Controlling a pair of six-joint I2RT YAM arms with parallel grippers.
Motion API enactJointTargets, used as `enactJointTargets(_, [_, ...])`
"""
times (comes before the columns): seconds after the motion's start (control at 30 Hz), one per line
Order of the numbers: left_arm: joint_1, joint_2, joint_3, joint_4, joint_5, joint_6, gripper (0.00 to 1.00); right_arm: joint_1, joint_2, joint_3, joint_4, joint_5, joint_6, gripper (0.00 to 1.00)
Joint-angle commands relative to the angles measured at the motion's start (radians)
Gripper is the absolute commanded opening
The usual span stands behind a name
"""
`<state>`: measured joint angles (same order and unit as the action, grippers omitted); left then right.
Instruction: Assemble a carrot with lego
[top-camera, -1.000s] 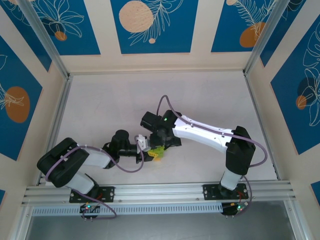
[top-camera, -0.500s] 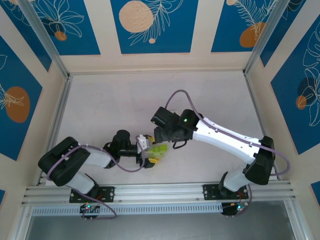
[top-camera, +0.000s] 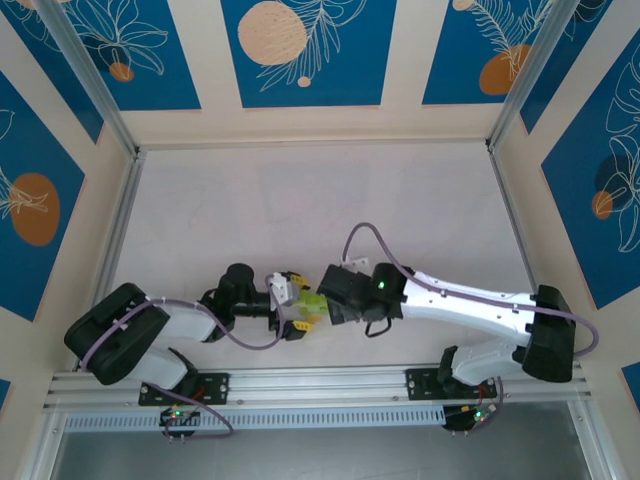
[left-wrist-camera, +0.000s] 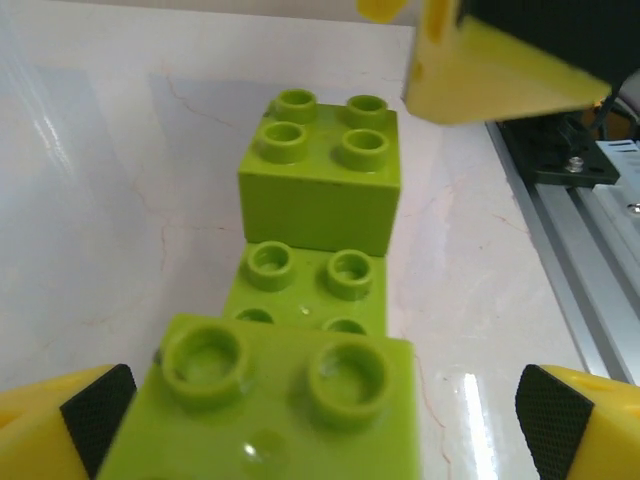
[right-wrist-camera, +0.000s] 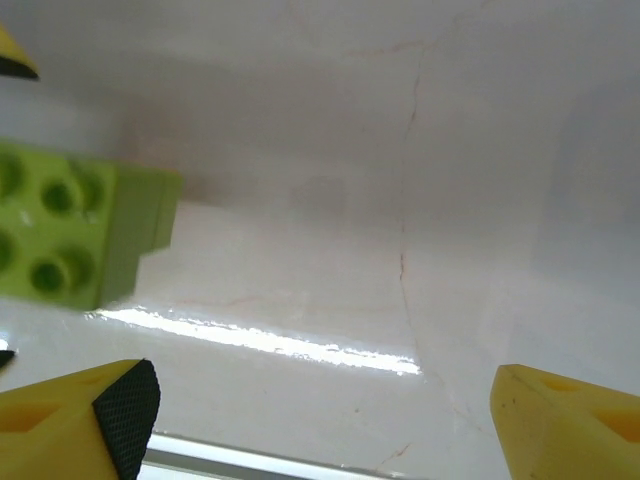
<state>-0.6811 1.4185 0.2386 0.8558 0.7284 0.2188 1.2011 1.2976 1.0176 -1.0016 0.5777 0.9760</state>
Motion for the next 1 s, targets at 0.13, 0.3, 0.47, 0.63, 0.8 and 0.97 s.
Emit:
enactJointTargets(0.13, [-0.009,-0.093,-0.066,0.059,-0.001,-0.045,0.99,0.157,0.084,-0.001,0.104,0.114,0.154,0.89])
enactJointTargets(0.3, [-0.006,-0.045,-0.029,0.045,0.002,-0.048,0.99,0.224,0.229,0.125,0.055,0.179,0.155,0.89])
enactJointTargets(0.47, [0.016,0.059,0.026,0.077,0.086,-0.075,0.99,0.252,0.140,0.127,-0.058,0.274,0.211,0.88])
enactJointTargets(0.63, [0.061,0.138,0.067,0.123,0.149,-0.126,0.99,0.252,-0.084,0.058,-0.142,0.353,0.243,0.86])
enactJointTargets(0.8, [0.093,0.222,0.104,0.180,0.210,-0.178,0.82,0.229,-0.245,0.014,-0.204,0.385,0.227,0.83])
enactJointTargets(0.97, [0.094,0.235,0.123,0.174,0.225,-0.193,0.63,0.204,-0.322,-0.030,-0.213,0.384,0.212,0.80])
